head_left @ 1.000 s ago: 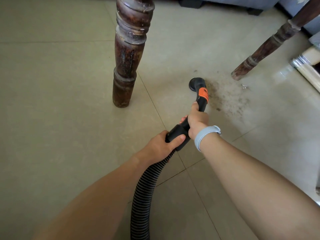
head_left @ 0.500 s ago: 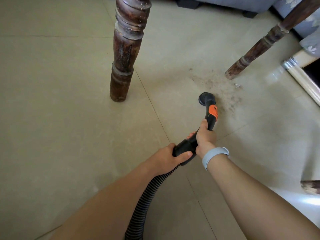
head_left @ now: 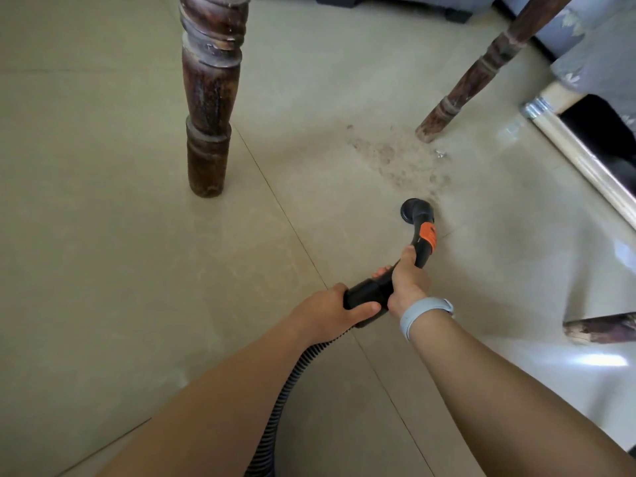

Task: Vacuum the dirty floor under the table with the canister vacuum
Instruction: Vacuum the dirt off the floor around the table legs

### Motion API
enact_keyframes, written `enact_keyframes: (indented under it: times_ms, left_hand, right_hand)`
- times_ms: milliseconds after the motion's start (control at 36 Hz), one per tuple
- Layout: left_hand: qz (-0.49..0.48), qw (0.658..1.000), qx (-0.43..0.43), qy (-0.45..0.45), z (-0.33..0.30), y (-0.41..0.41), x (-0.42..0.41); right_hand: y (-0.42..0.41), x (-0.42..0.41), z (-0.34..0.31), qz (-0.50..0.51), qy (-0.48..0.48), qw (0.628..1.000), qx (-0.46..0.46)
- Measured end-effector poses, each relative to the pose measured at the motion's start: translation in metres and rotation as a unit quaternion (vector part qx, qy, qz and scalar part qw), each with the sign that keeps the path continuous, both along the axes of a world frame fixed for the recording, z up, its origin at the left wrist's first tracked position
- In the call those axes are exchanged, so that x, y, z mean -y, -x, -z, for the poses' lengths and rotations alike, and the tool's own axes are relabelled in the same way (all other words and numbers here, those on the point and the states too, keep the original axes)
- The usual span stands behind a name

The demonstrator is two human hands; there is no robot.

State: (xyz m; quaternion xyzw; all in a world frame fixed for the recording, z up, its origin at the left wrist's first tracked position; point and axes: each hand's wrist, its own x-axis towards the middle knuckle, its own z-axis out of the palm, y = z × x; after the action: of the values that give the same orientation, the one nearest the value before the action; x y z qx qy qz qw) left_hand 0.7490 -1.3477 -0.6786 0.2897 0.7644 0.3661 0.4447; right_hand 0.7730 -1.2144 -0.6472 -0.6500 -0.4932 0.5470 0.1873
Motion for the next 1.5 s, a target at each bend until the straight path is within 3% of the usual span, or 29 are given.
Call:
enact_keyframes:
  times_ms: [278, 694, 889, 1056, 1361, 1500]
  left_hand:
    - [0.044, 0.998, -0.030, 0.018, -0.001, -0.010, -0.012]
    - [-0.004, 0.999, -0.039, 0.032, -0.001, -0.008, 0.026]
    - [-0.010, 0.999, -0.019, 0.044, -0.001, -0.009, 0.073]
    - [0.042, 0.997, 0.003, 0.062, -0.008, -0.009, 0.103]
    - [0.085, 0.989, 0.106, 0.054, -0.010, -0.017, 0.137]
    - [0.090, 0.991, 0.088, 0.053, -0.021, -0.023, 0.118]
  right_hand:
    - [-0.023, -0.016, 0.009, 0.032, 0.003, 0.999, 0.034]
    - [-0.012, 0.022, 0.004, -0.001, 0.079, 0.996, -0.042]
    - [-0.018, 0.076, 0.003, 0.017, 0.037, 0.999, -0.014]
    - [-0.039, 0.111, -0.004, 0.004, 0.018, 1.000, 0.003]
    - [-0.066, 0.147, -0.012, -0.012, 0.099, 0.994, -0.043]
    - [-0.068, 0.127, -0.015, 0.002, 0.086, 0.996, -0.032]
